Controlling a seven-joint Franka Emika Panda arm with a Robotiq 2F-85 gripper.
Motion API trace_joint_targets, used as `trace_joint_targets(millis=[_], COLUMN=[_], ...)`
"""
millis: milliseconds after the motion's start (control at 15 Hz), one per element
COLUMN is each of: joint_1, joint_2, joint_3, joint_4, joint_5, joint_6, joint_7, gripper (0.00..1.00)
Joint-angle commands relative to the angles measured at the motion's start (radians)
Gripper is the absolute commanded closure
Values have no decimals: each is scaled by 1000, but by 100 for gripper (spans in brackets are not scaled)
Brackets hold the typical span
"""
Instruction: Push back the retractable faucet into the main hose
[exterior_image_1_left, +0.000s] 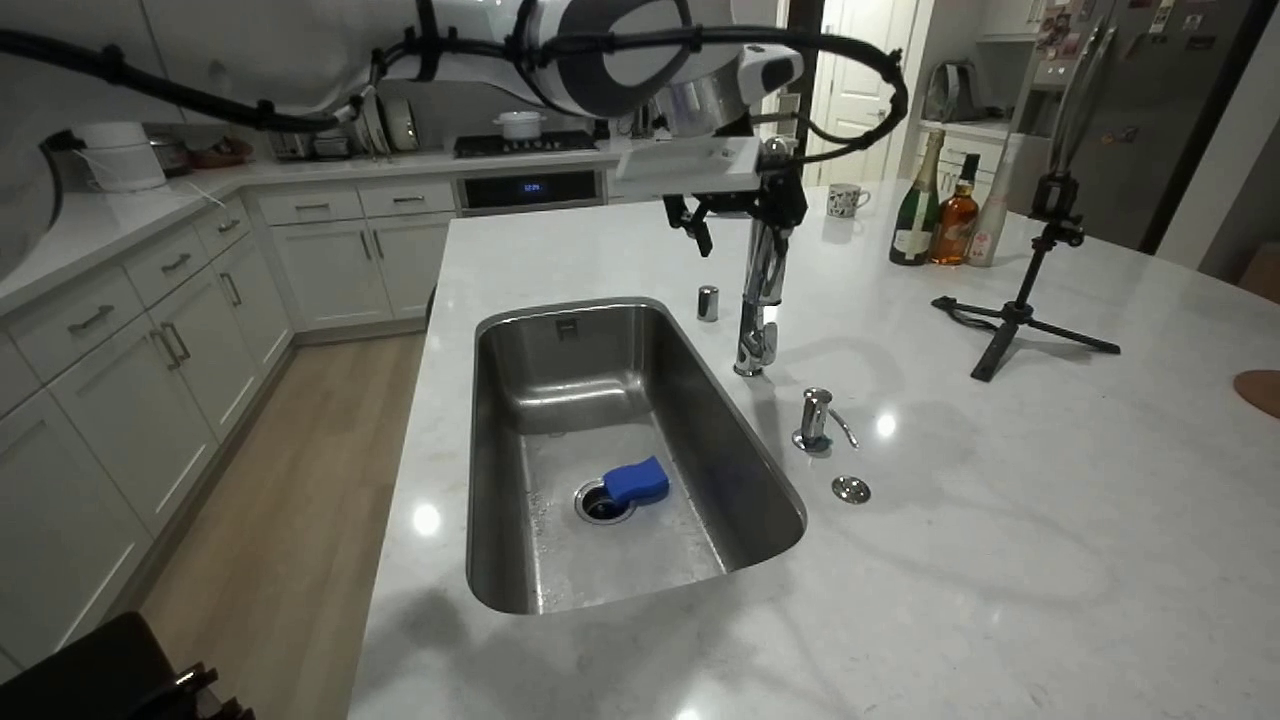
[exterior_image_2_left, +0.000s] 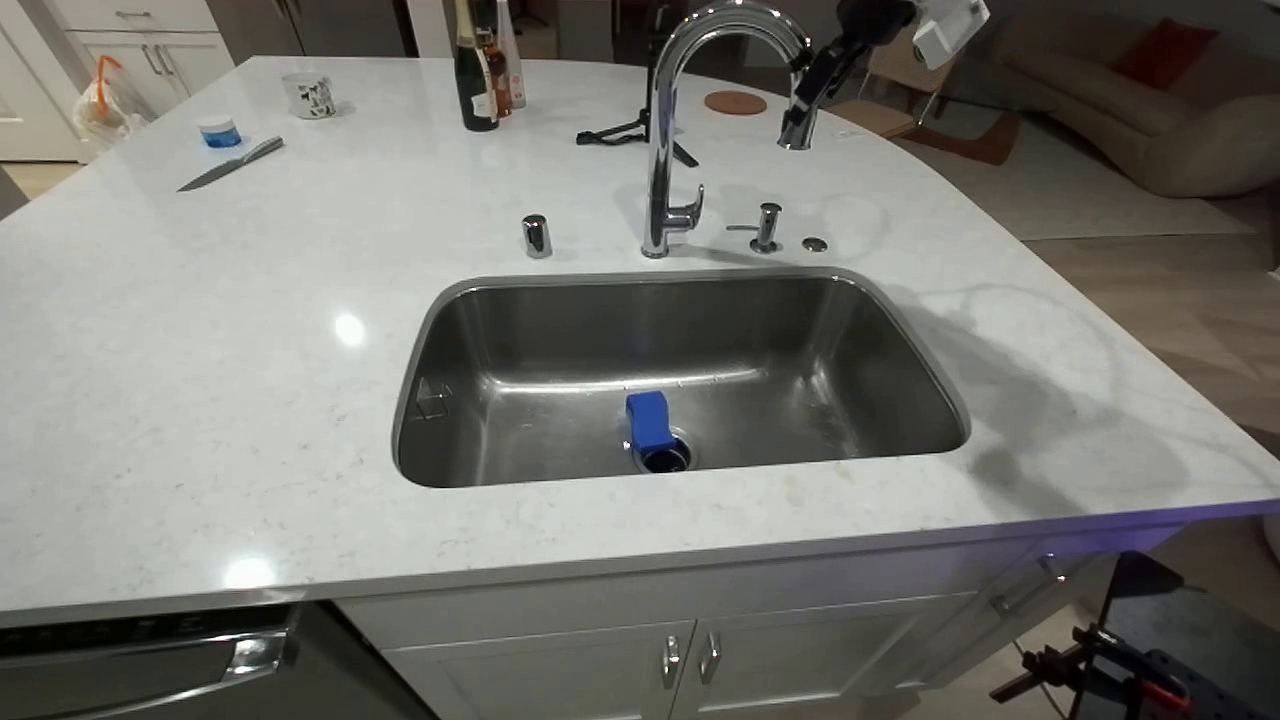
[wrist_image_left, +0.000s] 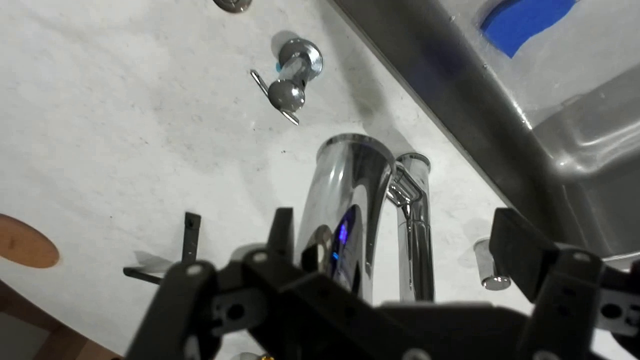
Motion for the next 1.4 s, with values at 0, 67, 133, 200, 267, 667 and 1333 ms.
trace_joint_targets(millis=[0, 67, 133, 200, 267, 667, 1333], joint_1=[68, 92, 115, 137, 158, 222, 94], joint_2=[15, 21, 27, 33, 44, 98, 97], joint_3=[-68, -94, -117, -141, -163, -228, -85], joint_4=[77, 90, 102, 110, 125, 187, 195], joint_5=[-116, -167, -219, -270, -316, -459, -253], joint_6=[-99, -89, -76, -81, -72, -193, -171], joint_7=[142, 200, 250, 292, 344, 435, 151], gripper=[0, 0, 0, 0, 0, 0, 0])
